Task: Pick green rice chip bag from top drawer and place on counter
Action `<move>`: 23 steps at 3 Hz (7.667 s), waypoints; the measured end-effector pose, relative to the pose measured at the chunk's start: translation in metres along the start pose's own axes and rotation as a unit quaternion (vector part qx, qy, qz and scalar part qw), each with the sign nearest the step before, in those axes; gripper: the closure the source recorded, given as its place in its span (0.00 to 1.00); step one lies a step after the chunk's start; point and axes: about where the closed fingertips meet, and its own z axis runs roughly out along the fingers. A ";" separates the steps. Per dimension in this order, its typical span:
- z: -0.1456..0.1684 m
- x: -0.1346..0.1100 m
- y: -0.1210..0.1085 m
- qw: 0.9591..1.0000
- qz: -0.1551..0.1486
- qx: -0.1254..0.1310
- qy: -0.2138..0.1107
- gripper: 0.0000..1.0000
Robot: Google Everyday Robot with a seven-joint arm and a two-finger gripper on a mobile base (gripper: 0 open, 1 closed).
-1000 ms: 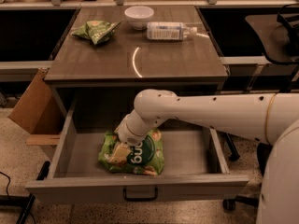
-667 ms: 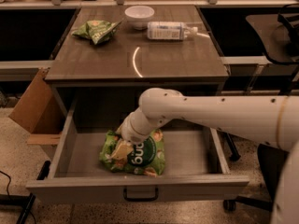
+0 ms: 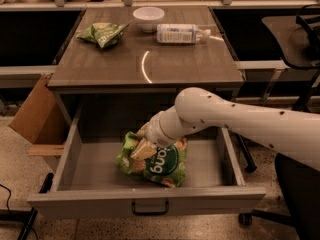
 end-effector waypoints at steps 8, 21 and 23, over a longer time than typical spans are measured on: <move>-0.248 -0.055 -0.064 0.960 -0.097 0.245 -0.089 1.00; -0.199 -0.129 -0.263 0.898 0.272 0.290 -0.189 1.00; -0.197 -0.125 -0.277 0.893 0.284 0.292 -0.192 0.81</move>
Offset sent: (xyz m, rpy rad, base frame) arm 0.0350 -0.1040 0.0901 0.2142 -0.1375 -0.1222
